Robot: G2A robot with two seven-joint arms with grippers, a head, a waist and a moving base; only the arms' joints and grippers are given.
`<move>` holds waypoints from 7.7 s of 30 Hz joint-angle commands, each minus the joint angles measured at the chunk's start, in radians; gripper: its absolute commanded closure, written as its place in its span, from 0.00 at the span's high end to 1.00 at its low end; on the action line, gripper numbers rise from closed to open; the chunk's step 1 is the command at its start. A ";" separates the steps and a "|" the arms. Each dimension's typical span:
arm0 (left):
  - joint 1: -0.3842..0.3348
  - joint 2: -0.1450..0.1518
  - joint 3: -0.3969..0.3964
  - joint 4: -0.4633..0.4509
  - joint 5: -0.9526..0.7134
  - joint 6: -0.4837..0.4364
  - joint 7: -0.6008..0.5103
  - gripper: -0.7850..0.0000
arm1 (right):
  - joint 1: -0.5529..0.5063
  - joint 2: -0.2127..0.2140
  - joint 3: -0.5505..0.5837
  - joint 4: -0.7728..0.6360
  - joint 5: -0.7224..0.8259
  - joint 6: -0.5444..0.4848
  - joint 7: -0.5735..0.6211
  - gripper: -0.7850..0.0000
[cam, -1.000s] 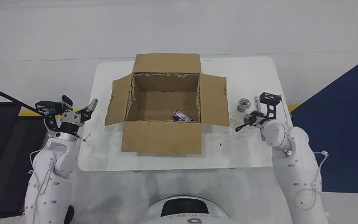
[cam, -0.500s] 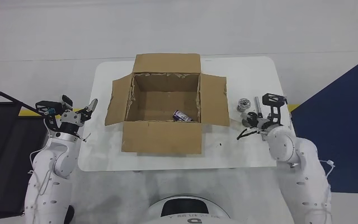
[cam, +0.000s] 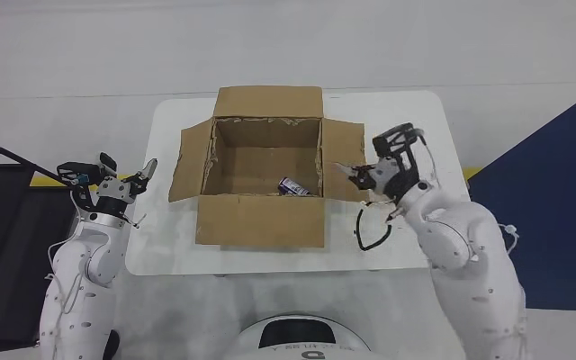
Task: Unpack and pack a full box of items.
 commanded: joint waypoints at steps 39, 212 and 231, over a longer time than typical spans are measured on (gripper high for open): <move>0.000 0.000 0.000 0.000 0.000 0.000 0.000 1.00 | 0.991 -0.407 -0.972 1.447 0.351 -0.004 0.443 0.75; 0.000 0.000 0.000 0.000 0.000 0.000 0.000 1.00 | 0.240 -0.016 -0.080 0.221 0.156 0.037 0.037 1.00; 0.000 0.000 0.000 0.000 0.000 0.000 0.000 1.00 | 0.746 -0.143 -0.661 0.736 0.126 0.018 0.290 1.00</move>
